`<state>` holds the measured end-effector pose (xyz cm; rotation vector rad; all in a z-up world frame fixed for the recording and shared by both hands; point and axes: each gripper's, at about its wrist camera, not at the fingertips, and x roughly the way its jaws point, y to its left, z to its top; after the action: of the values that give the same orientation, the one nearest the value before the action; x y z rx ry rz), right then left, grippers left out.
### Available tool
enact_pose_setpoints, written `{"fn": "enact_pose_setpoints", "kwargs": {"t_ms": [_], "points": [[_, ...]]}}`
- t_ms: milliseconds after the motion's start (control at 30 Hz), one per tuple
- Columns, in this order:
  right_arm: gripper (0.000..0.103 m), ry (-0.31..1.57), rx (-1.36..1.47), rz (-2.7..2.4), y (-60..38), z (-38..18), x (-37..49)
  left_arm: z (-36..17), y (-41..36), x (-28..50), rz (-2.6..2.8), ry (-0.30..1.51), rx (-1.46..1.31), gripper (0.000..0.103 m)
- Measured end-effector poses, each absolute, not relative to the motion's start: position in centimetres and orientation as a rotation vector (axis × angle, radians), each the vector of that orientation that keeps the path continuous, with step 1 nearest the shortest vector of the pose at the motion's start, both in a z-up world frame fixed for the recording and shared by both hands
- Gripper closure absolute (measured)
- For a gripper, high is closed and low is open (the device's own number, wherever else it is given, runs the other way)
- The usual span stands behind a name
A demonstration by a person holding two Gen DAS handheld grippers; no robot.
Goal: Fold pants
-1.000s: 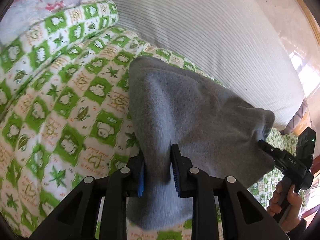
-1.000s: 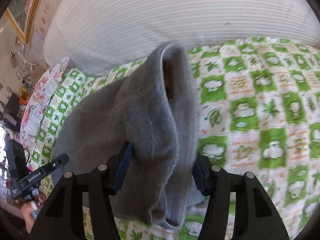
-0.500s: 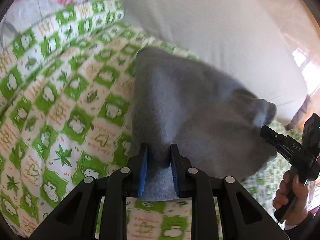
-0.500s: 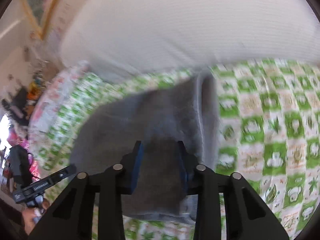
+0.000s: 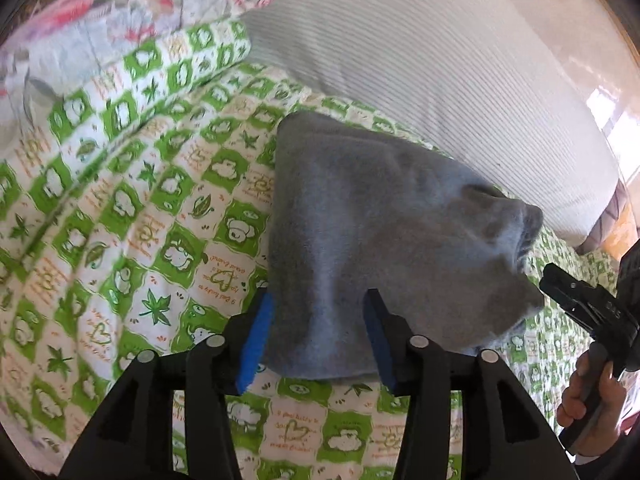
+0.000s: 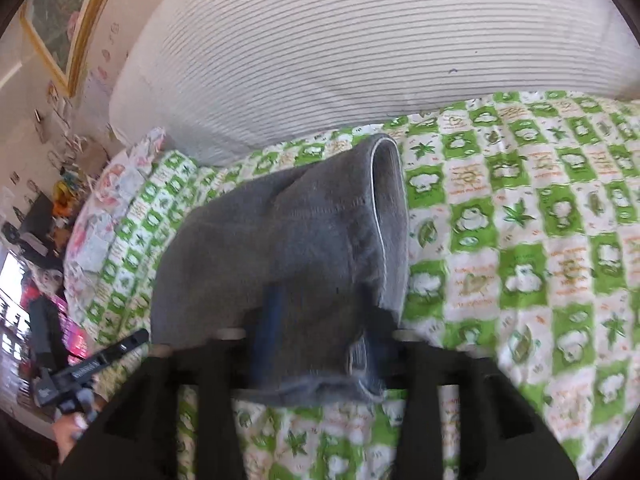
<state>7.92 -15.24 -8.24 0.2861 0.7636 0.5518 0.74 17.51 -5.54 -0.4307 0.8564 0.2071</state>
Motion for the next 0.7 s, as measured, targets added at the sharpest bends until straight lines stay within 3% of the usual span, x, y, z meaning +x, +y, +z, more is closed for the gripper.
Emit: {"fn": "enact_pose_setpoints", "kwargs": {"t_ms": [33,100,333,700], "points": [[0.033,0.755,0.275,0.548,-15.1,-8.1,7.6,-5.2,17.1,0.5,0.214,0.857,-0.416,0.043],[0.030,0.724,0.252,0.557,-15.1,-7.5,6.5,-4.9,16.4,0.0,0.223,0.859,-0.399,0.039],[0.030,0.722,0.223,0.595,-14.7,-6.4,4.7,-3.6,14.6,-1.0,0.224,0.846,-0.329,0.034],[0.018,0.709,0.078,0.679,-12.2,-5.4,2.3,-2.4,13.0,-1.8,0.220,0.832,-0.227,0.025]]}}
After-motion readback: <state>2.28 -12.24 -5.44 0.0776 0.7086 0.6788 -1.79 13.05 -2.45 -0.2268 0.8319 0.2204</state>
